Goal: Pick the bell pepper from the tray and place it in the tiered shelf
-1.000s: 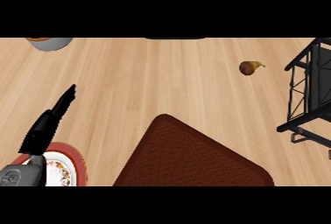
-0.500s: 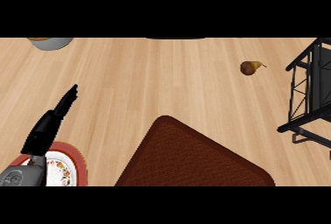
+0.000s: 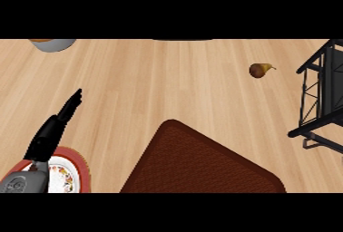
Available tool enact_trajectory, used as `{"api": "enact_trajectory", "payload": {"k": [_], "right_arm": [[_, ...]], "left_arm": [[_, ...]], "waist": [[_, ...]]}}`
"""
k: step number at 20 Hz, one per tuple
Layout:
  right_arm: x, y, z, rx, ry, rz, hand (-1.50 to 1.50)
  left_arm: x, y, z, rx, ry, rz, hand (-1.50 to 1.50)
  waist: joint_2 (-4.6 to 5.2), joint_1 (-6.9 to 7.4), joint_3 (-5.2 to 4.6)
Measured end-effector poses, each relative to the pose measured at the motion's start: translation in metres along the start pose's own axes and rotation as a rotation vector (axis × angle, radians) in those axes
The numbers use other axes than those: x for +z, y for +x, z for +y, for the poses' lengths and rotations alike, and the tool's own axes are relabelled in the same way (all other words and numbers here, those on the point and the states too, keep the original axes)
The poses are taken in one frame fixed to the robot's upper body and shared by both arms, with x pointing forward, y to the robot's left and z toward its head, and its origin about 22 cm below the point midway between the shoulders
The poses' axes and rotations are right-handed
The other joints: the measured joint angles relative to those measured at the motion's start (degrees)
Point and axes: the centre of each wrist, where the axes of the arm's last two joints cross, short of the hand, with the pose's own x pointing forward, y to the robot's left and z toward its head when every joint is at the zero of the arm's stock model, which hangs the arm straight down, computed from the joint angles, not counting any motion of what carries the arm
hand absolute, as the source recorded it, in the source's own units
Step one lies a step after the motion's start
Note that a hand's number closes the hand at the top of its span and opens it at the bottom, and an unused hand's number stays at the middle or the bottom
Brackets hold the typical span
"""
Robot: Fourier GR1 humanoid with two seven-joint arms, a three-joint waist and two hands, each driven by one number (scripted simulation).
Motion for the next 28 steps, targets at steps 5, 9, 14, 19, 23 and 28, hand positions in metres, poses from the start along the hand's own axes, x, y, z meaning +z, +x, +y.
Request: {"api": "enact_trajectory", "payload": {"k": [5,9,14,19,23,28], "right_arm": [[-0.005,-0.017,0.019,-0.025,0.021,-0.008,1.5],[-0.009,-0.023,0.029,-0.016,0.014,0.01,1.5],[-0.012,-0.03,0.034,-0.033,0.014,0.052,1.5],[-0.013,-0.039,0.038,-0.139,0.023,0.088,-1.5],[-0.007,-0.047,0.036,-0.276,-0.03,0.064,-1.5],[0.002,-0.069,0.027,-0.454,-0.197,0.055,-1.5]], "left_arm": [[0.004,0.002,0.003,-0.007,0.001,0.0,0.0],[0.001,-0.001,0.006,-0.011,0.005,0.0,0.0],[0.001,0.001,0.006,-0.011,0.005,0.001,0.0],[0.002,-0.001,0.002,-0.004,0.01,0.005,0.0],[0.004,-0.002,0.0,-0.005,0.013,0.01,0.0],[0.005,-0.001,0.001,-0.004,0.015,0.008,0.0]], "waist": [[-0.38,0.21,-1.01],[-0.64,0.3,-1.92],[-0.8,0.32,-2.59],[-0.97,0.06,-3.08],[-0.97,-0.26,-2.73],[-0.58,-0.69,-1.16]]}}
